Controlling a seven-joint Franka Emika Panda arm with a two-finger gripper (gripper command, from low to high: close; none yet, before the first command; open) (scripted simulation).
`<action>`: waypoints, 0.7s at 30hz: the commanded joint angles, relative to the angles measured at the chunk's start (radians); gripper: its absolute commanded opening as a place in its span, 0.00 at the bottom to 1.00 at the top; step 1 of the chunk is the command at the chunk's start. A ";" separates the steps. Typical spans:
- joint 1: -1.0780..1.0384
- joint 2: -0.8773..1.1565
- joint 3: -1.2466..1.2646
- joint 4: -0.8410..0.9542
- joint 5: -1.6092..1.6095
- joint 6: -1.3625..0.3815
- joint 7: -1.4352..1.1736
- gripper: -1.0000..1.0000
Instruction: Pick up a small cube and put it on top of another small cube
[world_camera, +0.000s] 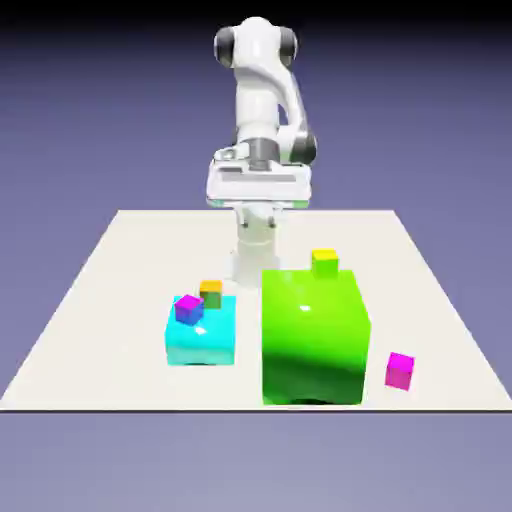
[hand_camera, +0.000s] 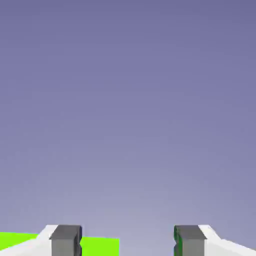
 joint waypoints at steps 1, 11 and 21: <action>-0.023 -0.004 0.036 0.009 0.001 -0.002 0.024 0.50; -0.250 -0.041 0.399 0.098 0.016 -0.026 0.260 0.50; -0.478 -0.078 0.761 0.187 0.030 -0.050 0.496 0.50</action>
